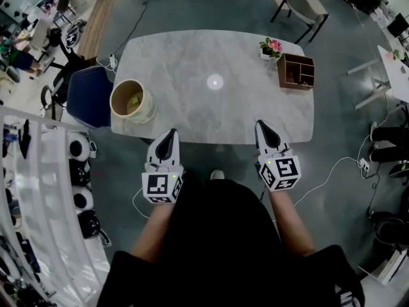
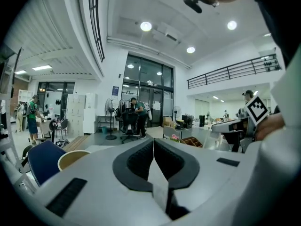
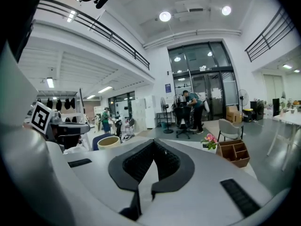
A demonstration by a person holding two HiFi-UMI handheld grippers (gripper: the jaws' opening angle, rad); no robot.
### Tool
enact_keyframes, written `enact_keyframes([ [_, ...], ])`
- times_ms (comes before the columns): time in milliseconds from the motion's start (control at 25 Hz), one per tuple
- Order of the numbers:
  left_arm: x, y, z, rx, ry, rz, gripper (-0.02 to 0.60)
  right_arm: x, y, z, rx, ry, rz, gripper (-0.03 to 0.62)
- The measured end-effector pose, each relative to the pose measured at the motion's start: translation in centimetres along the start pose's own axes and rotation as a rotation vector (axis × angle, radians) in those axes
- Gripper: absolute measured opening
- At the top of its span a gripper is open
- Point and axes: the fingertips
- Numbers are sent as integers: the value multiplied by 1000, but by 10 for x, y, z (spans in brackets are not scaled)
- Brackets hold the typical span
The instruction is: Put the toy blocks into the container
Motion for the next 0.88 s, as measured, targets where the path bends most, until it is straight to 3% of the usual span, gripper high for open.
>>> enact_keyframes([
  [200,-4,10,-1,-6,23,18,5,-12,4,-7,-24,28,61,-2],
  [520,-8,8,-6,-50,34,16,5,-10,-8,8,-15,-8,-1,-2],
  [880,-10,5,-11,-23,33,9,5,-5,-8,-1,-26,2,5,-2],
])
Point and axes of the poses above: the fingertips, and each gripper's own axes: x forward along the fingers, y to its right, z out of its underside, and after that the axes turned 12 degrees about -x, right-handed
